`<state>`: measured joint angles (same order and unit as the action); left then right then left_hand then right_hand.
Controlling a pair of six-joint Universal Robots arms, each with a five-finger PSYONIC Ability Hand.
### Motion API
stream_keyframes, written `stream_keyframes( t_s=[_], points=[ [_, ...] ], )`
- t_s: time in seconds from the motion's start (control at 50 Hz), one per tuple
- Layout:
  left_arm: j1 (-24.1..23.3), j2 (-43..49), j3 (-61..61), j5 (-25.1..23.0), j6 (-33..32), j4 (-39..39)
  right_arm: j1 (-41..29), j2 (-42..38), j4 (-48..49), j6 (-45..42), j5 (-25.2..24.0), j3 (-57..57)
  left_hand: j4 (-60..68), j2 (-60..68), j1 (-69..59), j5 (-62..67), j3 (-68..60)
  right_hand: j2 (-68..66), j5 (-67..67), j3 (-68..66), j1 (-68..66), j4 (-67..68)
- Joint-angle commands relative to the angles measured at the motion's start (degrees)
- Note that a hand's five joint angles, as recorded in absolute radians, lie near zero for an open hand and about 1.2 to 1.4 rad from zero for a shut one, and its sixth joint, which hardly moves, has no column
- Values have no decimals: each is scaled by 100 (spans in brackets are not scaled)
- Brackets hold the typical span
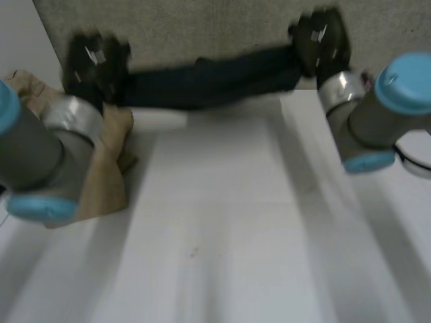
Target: Fold the laundry.
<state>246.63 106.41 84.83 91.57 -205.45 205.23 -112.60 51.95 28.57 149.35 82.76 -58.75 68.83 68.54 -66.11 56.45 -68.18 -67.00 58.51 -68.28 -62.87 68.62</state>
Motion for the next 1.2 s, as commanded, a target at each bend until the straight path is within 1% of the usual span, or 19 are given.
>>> stream_keyframes(
  t_s=[0.02,0.12,0.28,0.3,0.36,0.38,0.46,0.52,0.56,0.58,0.6,0.62,0.64,0.72,0.78,0.84,0.9,1.0,1.2],
  points=[
    [-142,845,1026,-61,-92,-61,1,-458,-351,-643,-32,-1235,1117,1146,-1389,1355,-1182,-1300,1149,-1172,-1713,1138],
    [-203,697,1307,-122,-144,-685,10,-344,-860,-1206,-94,-1736,1117,1146,-1389,1355,-1182,-1300,1149,-1172,-1713,1138],
    [-388,-374,1738,-280,-285,-2424,-69,596,-2345,-1610,-138,-2439,1117,1146,-1389,1355,-1182,-1300,1149,-1172,-1713,1138],
    [-466,-637,1843,-263,-416,-2861,-69,840,-2764,-1706,-138,-2588,1117,1146,-1389,1355,-1182,-1300,1149,-1172,-1713,1138],
    [-616,-999,2028,-228,-688,-3601,-43,1158,-3408,-1865,-120,-2852,1117,1146,-1389,1355,-1182,-1300,1149,-1172,-1713,1138],
    [-704,-1209,2159,-202,-872,-4039,-8,1377,-3889,-2022,-103,-3044,1117,1146,-1389,1355,-1182,-1300,1149,-1172,-1713,1138],
    [-967,-1561,2467,-140,-1233,-5086,97,1957,-5120,-2522,-85,-3650,1117,1146,-1389,1355,-1182,-1300,1149,-1172,-1713,1138],
    [-1091,-1676,2582,-140,-1357,-5528,212,2205,-5528,-2919,-146,-3951,1117,1146,-1389,1355,-1182,-1300,1149,-1172,-1713,1138],
    [-1117,-1712,2556,-166,-1410,-5564,273,2372,-5362,-3148,-322,-4127,1117,1146,-1389,1355,-1182,-1300,1149,-1172,-1713,1138],
    [-1109,-1703,2521,-166,-1401,-5486,282,2398,-5266,-3157,-392,-4162,703,731,-975,941,-767,-1300,1149,-1172,-1713,1138],
    [-1091,-1703,2486,-175,-1393,-5398,282,2416,-5160,-3140,-462,-4206,-867,-838,595,-629,802,-1300,1149,-1172,-1713,1138],
    [-1048,-1677,2407,-175,-1366,-5171,274,2425,-4924,-3053,-550,-4241,-3747,-3718,3475,-3509,3682,-1300,1149,-1172,-1713,1138],
    [-1012,-1659,2354,-166,-1349,-5047,282,2425,-4826,-3000,-577,-4250,-4492,-4463,4220,-4254,4427,-1300,1149,-1172,-1713,1138],
    [-670,-1440,2003,-149,-1191,-4168,291,2337,-4448,-2692,-542,-4224,-4515,-4487,4243,-4278,4451,-1300,1149,-1172,-1713,1138],
    [-372,-1159,1722,-201,-928,-3641,291,2302,-4272,-2429,-507,-4198,-4969,-4940,4697,-4731,4904,-1300,1149,-1172,-1713,1138],
    [-221,-948,1519,-254,-629,-3429,291,2319,-4140,-2200,-542,-4180,-4936,-4908,4665,-4699,4872,-1300,1149,-1172,-1713,1138],
    [-160,-728,1282,-351,-277,-3551,247,2372,-3920,-1787,-533,-4136,-4769,-4741,4497,-4531,4704,-1300,1149,-1172,-1713,1138],
    [-194,-674,1202,-421,145,-4270,195,2434,-3753,-1339,-516,-4092,-4584,-4556,4312,-4347,4520,-1300,1149,-1172,-1713,1138],
    [-370,-1070,1615,-395,769,-5379,247,2434,-3674,-1329,-524,-4119,-3776,-3748,3504,-3538,3712,-1300,1149,-1172,-1713,1138]
  ],
)
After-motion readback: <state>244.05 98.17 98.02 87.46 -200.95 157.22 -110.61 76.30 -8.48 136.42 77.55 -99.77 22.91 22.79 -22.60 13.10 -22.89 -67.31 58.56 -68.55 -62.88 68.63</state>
